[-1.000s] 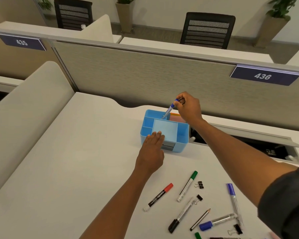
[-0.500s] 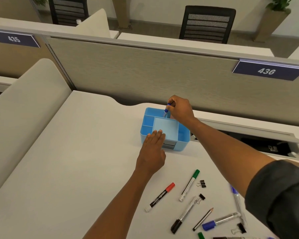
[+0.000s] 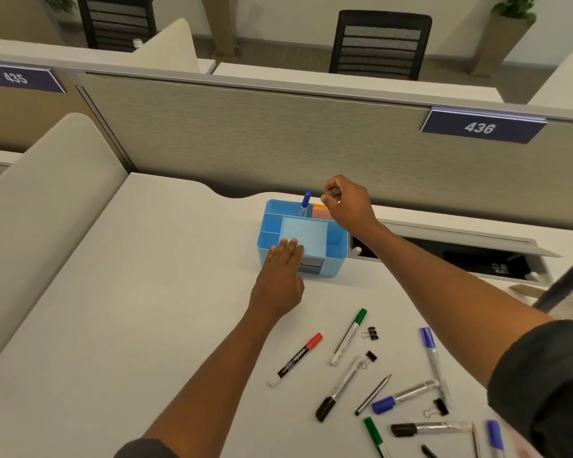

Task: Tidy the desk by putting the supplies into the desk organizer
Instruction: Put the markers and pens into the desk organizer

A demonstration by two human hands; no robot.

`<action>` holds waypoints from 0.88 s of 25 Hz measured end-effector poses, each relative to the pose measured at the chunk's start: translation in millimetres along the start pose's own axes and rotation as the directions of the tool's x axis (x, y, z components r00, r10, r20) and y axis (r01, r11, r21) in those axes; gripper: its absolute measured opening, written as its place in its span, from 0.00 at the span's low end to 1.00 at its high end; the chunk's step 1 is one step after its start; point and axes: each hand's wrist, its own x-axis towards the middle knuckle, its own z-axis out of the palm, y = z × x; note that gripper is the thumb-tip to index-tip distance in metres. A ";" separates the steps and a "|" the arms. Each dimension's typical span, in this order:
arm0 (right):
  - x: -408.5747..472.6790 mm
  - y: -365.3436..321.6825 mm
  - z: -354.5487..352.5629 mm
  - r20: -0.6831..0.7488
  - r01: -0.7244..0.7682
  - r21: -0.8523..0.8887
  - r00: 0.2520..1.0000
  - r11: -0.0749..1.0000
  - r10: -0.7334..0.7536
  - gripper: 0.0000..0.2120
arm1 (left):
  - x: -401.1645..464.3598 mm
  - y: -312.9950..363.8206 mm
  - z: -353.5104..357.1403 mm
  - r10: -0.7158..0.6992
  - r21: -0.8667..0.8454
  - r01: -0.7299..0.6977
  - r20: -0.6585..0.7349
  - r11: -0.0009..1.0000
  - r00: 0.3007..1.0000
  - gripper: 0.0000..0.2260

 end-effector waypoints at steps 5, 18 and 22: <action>-49.7 25.0 -52.8 -0.042 -0.025 0.008 0.999 1.000 0.025 0.10 | -8.2 16.4 0.2 0.056 0.058 -0.056 -0.002 0.997 0.998 0.30; -238.7 158.1 -111.4 -0.013 -0.368 -0.032 0.930 0.929 0.368 0.12 | -94.7 152.2 75.3 0.288 0.011 -0.306 0.308 0.952 0.907 0.12; -278.4 171.9 -123.6 0.023 -0.373 -0.011 0.927 0.928 0.373 0.07 | -104.0 169.4 88.4 0.350 0.163 -0.426 0.354 0.890 0.867 0.13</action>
